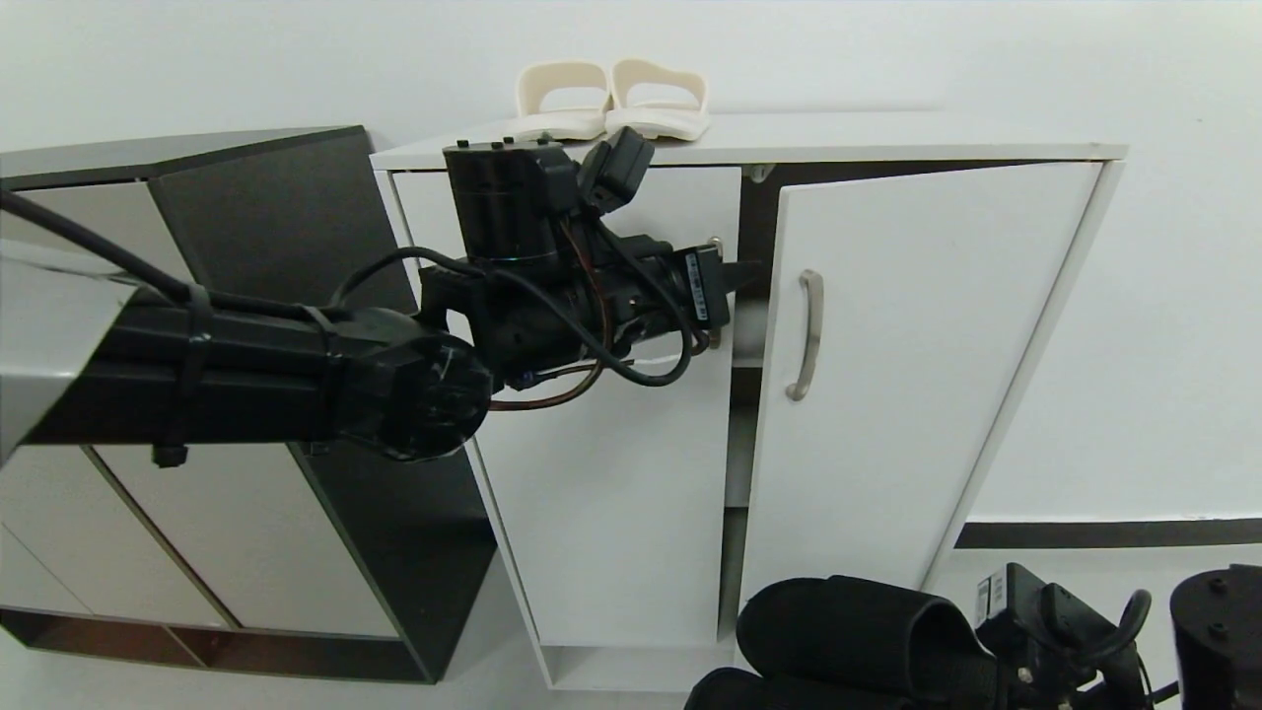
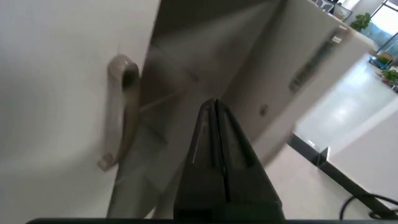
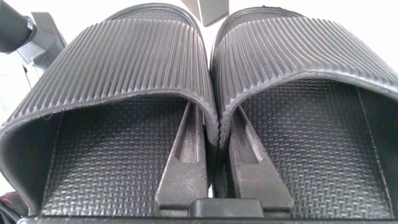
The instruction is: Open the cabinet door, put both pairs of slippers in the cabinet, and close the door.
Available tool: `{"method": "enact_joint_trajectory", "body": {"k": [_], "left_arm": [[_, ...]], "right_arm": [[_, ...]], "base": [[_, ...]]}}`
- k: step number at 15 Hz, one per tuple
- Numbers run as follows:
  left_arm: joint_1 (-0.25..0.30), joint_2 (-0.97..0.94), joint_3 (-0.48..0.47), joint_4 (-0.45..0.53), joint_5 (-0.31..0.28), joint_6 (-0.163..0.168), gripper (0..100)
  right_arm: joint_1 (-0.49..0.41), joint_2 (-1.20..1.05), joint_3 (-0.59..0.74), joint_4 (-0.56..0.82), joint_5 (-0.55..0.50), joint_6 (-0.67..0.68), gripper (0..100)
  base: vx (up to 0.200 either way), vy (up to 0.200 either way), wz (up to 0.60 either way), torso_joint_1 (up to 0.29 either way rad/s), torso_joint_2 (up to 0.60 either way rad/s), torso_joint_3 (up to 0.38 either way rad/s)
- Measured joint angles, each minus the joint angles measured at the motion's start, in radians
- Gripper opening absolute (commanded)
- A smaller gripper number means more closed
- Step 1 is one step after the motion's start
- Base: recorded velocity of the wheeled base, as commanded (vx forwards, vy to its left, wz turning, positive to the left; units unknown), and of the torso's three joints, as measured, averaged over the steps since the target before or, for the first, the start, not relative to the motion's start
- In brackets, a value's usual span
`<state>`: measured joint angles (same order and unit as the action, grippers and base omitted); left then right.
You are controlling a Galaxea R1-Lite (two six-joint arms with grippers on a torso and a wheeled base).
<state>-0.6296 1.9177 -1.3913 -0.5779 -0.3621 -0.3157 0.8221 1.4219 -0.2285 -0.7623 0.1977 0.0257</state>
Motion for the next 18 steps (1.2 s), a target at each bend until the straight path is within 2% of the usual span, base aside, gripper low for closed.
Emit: {"method": "enact_joint_trajectory", "body": {"k": [4, 7, 9, 11, 14, 16, 18], "left_arm": [[0.0, 0.061, -0.076, 0.002, 0.054, 0.0, 0], [-0.017, 0.073, -0.08, 0.006, 0.06, -0.014, 0], [-0.048, 0.053, -0.039, 0.004, 0.079, -0.019, 0], [-0.116, 0.01, 0.036, -0.006, 0.077, -0.015, 0], [-0.23, -0.033, 0.143, -0.139, 0.077, -0.014, 0], [-0.237, -0.054, 0.185, -0.165, 0.084, -0.015, 0], [-0.192, -0.089, 0.226, -0.17, 0.117, -0.015, 0]], "right_arm": [[0.0, 0.002, 0.0, 0.001, 0.0, 0.0, 0], [0.003, 0.011, 0.006, 0.003, -0.001, -0.004, 0], [0.028, 0.013, 0.024, 0.004, 0.0, -0.013, 0], [0.055, 0.013, 0.032, 0.003, 0.0, -0.014, 0], [0.068, 0.013, 0.035, 0.0, 0.0, -0.013, 0], [0.063, 0.014, 0.022, 0.0, -0.005, -0.004, 0], [0.049, 0.04, -0.023, 0.001, -0.077, 0.028, 0]], "base": [[0.0, 0.0, 0.0, 0.0, 0.0, 0.0], [-0.2, 0.0, 0.0, 0.002, 0.0, 0.004], [-0.2, 0.0, 0.0, -0.002, 0.0, 0.005], [-0.2, 0.0, 0.0, 0.0, 0.0, 0.007], [-0.2, 0.0, 0.0, 0.001, 0.0, 0.001], [0.0, 0.0, 0.0, 0.0, 0.0, 0.0], [0.0, 0.0, 0.0, 0.0, 0.0, 0.0]]}}
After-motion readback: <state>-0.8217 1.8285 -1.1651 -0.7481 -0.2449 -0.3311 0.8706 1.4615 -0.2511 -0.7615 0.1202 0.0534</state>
